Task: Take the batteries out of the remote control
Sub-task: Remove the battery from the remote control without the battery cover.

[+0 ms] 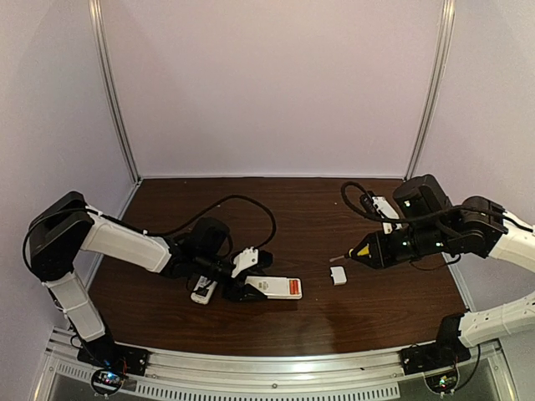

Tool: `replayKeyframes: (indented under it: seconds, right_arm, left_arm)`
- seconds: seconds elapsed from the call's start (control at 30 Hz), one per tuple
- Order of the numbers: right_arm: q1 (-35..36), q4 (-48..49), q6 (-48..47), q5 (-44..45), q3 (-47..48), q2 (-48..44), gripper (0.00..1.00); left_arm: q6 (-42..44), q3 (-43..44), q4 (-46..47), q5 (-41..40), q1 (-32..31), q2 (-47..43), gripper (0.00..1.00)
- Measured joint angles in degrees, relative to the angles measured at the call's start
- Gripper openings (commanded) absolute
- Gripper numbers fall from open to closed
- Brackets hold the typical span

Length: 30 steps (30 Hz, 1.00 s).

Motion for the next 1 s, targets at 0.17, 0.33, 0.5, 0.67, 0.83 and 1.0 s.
replayKeyframes:
  seconds: [0.17, 0.33, 0.5, 0.67, 0.83, 1.0]
  right_arm:
    - [0.0, 0.22, -1.42, 0.28, 0.0, 0.15, 0.0]
    - [0.0, 0.07, -3.3, 0.39, 0.79, 0.81, 0.0]
    - [0.0, -0.55, -6.08, 0.35, 2.27, 0.92, 0.0]
    - [0.0, -1.9, -10.05, -0.96, 4.04, 0.96, 0.0]
    - [0.02, -3.41, -13.92, -4.22, 5.42, 0.98, 0.0]
    - [0.13, -4.52, -17.16, -7.04, 6.05, 0.98, 0.0]
  left_arm:
    - [-0.33, 0.39, -0.59, -2.89, 0.0, -2.27, 0.0]
    - [3.28, 0.83, -3.61, -3.85, 0.0, -5.09, 0.0]
    - [8.37, 4.85, -10.97, -2.1, 0.0, -5.25, 0.0]
    - [12.63, 7.02, -16.55, -0.66, 0.0, -5.73, 0.0]
    - [17.73, 8.87, -22.8, 0.02, 0.0, -6.08, 0.0]
    - [20.96, 9.73, -26.84, 0.79, 0.0, -7.3, 0.0]
